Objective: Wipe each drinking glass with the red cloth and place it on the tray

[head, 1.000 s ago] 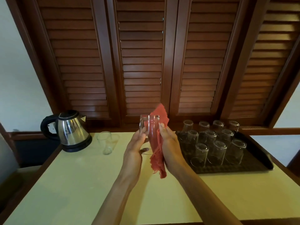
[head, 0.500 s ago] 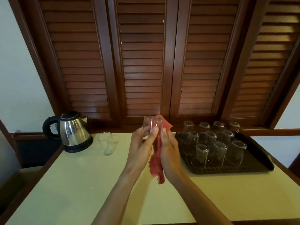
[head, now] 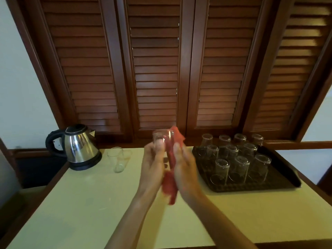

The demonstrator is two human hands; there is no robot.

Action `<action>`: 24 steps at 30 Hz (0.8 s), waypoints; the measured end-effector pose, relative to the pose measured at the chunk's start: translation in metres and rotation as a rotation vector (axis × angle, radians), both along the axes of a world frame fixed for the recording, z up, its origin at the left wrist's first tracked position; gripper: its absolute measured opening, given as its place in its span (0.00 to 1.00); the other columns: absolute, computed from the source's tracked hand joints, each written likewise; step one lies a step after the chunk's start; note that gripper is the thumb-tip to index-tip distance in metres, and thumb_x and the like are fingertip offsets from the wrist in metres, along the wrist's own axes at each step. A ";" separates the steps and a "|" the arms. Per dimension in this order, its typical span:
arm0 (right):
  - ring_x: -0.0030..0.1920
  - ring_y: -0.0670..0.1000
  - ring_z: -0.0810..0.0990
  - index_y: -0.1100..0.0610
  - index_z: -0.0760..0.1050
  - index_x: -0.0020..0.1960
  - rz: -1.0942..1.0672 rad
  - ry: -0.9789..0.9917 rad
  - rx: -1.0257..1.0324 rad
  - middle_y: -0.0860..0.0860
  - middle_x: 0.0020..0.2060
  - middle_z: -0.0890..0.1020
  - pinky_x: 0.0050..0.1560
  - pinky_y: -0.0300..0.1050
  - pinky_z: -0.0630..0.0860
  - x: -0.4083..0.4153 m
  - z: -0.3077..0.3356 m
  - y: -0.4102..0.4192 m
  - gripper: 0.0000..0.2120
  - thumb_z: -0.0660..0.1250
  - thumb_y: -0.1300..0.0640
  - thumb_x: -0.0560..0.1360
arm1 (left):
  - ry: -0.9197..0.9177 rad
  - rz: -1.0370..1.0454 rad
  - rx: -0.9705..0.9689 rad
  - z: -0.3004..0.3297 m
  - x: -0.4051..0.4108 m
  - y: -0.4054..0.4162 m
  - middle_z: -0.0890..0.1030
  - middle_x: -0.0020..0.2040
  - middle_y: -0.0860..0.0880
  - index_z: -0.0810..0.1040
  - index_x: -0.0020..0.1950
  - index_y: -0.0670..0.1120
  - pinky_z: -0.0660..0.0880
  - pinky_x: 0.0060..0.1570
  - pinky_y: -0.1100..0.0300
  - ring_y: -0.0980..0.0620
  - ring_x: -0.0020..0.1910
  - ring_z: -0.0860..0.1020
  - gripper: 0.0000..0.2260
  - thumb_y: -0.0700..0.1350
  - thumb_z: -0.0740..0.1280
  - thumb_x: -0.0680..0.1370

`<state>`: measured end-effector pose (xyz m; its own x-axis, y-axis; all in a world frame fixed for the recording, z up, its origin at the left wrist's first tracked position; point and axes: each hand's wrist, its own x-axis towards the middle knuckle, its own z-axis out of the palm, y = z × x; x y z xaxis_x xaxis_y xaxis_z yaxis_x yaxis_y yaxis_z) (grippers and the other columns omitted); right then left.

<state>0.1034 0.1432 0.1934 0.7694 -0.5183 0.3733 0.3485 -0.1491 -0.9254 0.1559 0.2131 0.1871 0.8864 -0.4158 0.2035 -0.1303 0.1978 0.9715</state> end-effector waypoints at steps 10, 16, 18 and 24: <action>0.50 0.50 0.85 0.50 0.78 0.62 0.070 0.062 0.244 0.53 0.49 0.85 0.52 0.47 0.82 0.000 -0.001 -0.011 0.18 0.54 0.44 0.83 | -0.073 0.058 -0.039 0.007 0.002 0.001 0.85 0.55 0.56 0.81 0.65 0.53 0.78 0.44 0.73 0.66 0.53 0.82 0.13 0.52 0.67 0.82; 0.38 0.55 0.83 0.48 0.76 0.63 0.104 0.093 0.262 0.61 0.47 0.81 0.38 0.50 0.82 -0.015 -0.016 0.009 0.18 0.56 0.40 0.81 | -0.102 0.150 -0.036 0.014 0.014 0.000 0.78 0.57 0.49 0.71 0.69 0.55 0.77 0.40 0.71 0.61 0.46 0.81 0.24 0.61 0.66 0.75; 0.41 0.53 0.82 0.45 0.79 0.58 0.084 0.054 0.267 0.55 0.45 0.83 0.41 0.49 0.81 -0.011 -0.013 0.003 0.16 0.55 0.41 0.82 | -0.137 0.157 0.002 0.009 0.014 0.002 0.81 0.55 0.51 0.74 0.66 0.55 0.81 0.43 0.66 0.59 0.50 0.83 0.26 0.59 0.73 0.70; 0.57 0.52 0.83 0.47 0.79 0.61 0.018 0.026 0.188 0.49 0.52 0.85 0.64 0.57 0.78 0.000 -0.002 -0.009 0.17 0.54 0.42 0.84 | -0.169 0.121 0.009 -0.005 0.008 -0.011 0.83 0.57 0.58 0.79 0.68 0.55 0.79 0.53 0.68 0.64 0.58 0.81 0.15 0.55 0.62 0.84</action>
<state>0.1039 0.1346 0.1911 0.7874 -0.5628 0.2514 0.3256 0.0334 -0.9449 0.1637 0.2019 0.1824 0.8836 -0.3108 0.3502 -0.3137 0.1623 0.9355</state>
